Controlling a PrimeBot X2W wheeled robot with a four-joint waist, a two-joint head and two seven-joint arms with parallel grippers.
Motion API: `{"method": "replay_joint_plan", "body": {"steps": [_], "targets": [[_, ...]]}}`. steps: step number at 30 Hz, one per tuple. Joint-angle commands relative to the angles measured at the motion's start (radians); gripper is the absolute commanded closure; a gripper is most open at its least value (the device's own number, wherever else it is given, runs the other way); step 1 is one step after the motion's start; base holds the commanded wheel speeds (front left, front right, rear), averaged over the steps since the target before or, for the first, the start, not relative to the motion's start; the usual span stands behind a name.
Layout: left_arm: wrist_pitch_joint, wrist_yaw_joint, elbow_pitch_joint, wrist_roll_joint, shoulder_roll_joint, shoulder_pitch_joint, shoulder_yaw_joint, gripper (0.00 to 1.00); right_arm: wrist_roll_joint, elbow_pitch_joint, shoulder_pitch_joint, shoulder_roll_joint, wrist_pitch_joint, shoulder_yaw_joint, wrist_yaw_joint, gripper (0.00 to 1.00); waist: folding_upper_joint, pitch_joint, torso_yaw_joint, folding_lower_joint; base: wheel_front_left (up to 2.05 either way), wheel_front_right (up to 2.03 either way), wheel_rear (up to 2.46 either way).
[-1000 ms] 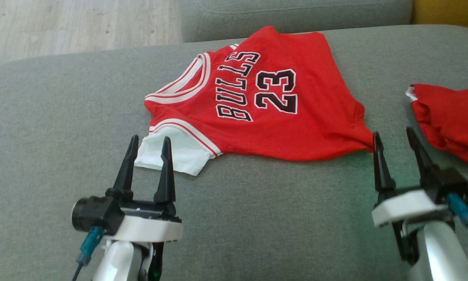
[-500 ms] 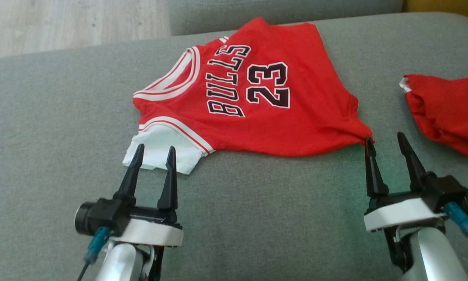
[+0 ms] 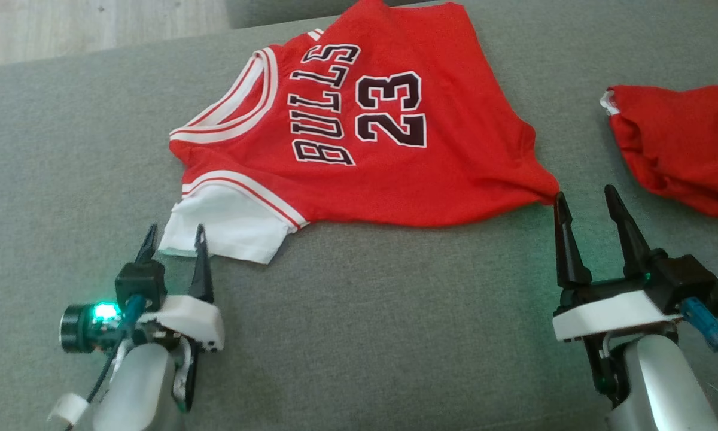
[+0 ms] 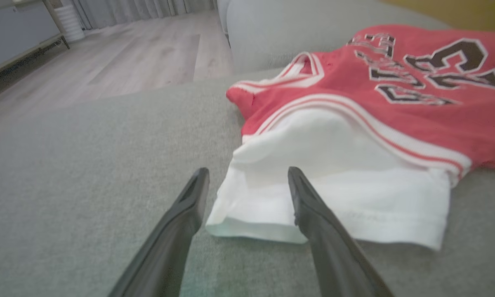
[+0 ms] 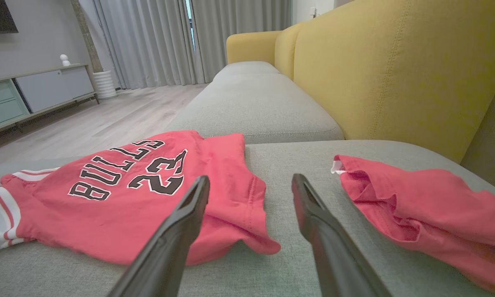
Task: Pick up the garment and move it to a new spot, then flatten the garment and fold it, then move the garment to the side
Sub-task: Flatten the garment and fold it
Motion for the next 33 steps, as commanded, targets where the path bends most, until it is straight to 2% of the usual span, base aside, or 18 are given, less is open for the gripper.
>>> {"method": "replay_joint_plan", "body": {"steps": [1, 5, 11, 12, 13, 16, 22, 26, 30, 33], "targets": [[0.017, 0.007, 0.003, 0.008, 0.031, -0.037, 0.035, 0.0, 0.009, -0.032, -0.033, -0.003, -0.011, 0.023, -0.001, 0.0, 0.0, 0.003, -0.008, -0.0001, 0.0, 0.0, 0.0], [0.046, 0.009, 0.058, 0.004, 0.044, -0.053, 0.035, 0.0, 0.017, -0.036, -0.034, -0.003, -0.011, 0.016, -0.001, 0.0, 0.0, 0.006, -0.017, -0.0001, 0.0, 0.0, 0.0], [0.074, -0.016, 0.111, -0.008, 0.049, -0.067, 0.022, 0.0, 0.019, -0.034, -0.035, -0.003, -0.011, 0.013, -0.001, 0.0, 0.0, 0.008, -0.022, -0.0001, 0.0, 0.0, 0.0], [0.076, -0.023, 0.116, -0.012, 0.049, -0.068, 0.02, 0.59, 0.02, -0.034, -0.037, -0.003, -0.011, 0.013, -0.001, 0.0, 0.0, 0.008, -0.022, -0.0001, 0.0, 0.0, 0.0], [0.071, -0.029, 0.118, -0.016, 0.048, -0.07, 0.019, 1.0, 0.021, -0.034, -0.038, -0.003, -0.011, 0.012, -0.001, 0.0, 0.0, 0.007, -0.023, -0.0001, 0.0, 0.0, 0.0], [0.028, -0.038, 0.105, -0.03, 0.048, -0.079, 0.026, 1.0, 0.022, -0.033, -0.039, -0.003, -0.011, 0.008, -0.001, 0.0, 0.0, 0.004, -0.02, -0.0001, 0.0, 0.0, 0.0], [-0.058, -0.025, 0.042, -0.064, 0.052, -0.089, 0.072, 1.0, 0.013, -0.026, -0.035, -0.003, -0.011, 0.002, -0.001, 0.0, 0.0, -0.004, -0.002, -0.0001, 0.0, 0.0, 0.0], [-0.076, -0.003, -0.045, -0.081, 0.059, -0.075, 0.122, 1.0, 0.003, -0.022, -0.036, -0.003, -0.011, 0.008, -0.001, 0.0, 0.0, -0.007, 0.022, -0.0001, 0.0, 0.0, 0.0], [-0.077, 0.028, -0.188, -0.077, 0.049, -0.024, 0.179, 1.0, -0.005, -0.018, -0.035, -0.003, -0.011, 0.008, -0.001, 0.0, 0.0, -0.008, 0.053, -0.0001, 0.0, 0.0, 0.0], [-0.077, 0.032, -0.239, -0.078, 0.043, 0.02, 0.218, 1.0, -0.012, -0.013, -0.03, -0.003, -0.011, 0.015, -0.001, 0.0, 0.0, -0.009, 0.075, -0.0001, 0.0, 0.0, 0.0]]}}
